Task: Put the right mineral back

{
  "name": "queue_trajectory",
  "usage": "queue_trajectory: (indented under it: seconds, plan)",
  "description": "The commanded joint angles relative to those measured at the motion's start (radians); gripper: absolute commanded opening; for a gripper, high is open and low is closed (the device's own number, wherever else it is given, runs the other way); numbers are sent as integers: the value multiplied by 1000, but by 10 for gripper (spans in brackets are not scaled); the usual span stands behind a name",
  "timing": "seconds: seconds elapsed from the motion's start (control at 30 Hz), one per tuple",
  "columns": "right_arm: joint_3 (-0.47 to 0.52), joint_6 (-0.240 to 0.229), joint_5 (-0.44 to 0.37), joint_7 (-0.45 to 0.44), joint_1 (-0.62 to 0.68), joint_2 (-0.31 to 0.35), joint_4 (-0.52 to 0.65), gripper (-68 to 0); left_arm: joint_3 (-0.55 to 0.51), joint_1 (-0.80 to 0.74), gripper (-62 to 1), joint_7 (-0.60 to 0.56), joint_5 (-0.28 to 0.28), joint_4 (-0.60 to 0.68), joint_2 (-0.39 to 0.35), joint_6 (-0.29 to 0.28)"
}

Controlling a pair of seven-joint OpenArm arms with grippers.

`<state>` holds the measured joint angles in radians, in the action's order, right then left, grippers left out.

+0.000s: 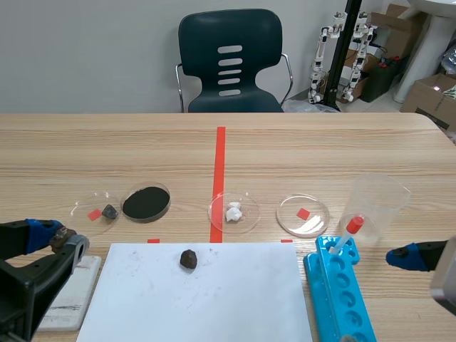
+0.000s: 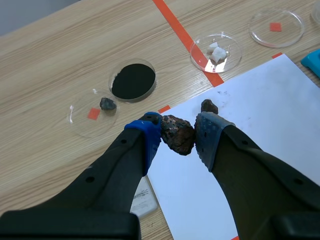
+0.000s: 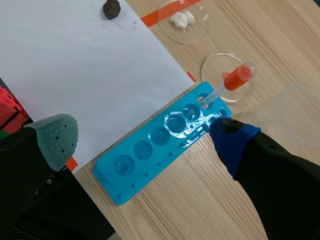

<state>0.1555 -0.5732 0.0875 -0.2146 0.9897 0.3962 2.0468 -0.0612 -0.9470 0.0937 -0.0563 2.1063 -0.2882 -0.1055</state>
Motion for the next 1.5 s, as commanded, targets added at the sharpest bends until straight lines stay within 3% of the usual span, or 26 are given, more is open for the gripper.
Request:
queue_trajectory:
  seconds: [0.0,0.2,0.47,1.03,1.47]
  plan:
    - [2,1,-8,-8,-7,11,16,-128,6,15,-453,-8,-11,9,8,5]
    - [2,1,-8,-8,-6,11,16,-128,53,114,-453,47,-10,-39,19,5]
    - [2,1,-8,-8,-6,11,16,-128,161,351,-453,114,-10,-233,19,4]
    - [2,1,-8,-8,-6,11,16,-128,630,800,-453,195,-12,-583,31,5]
    - [2,1,-8,-8,-6,11,16,-128,763,1018,-453,222,-14,-839,183,6]
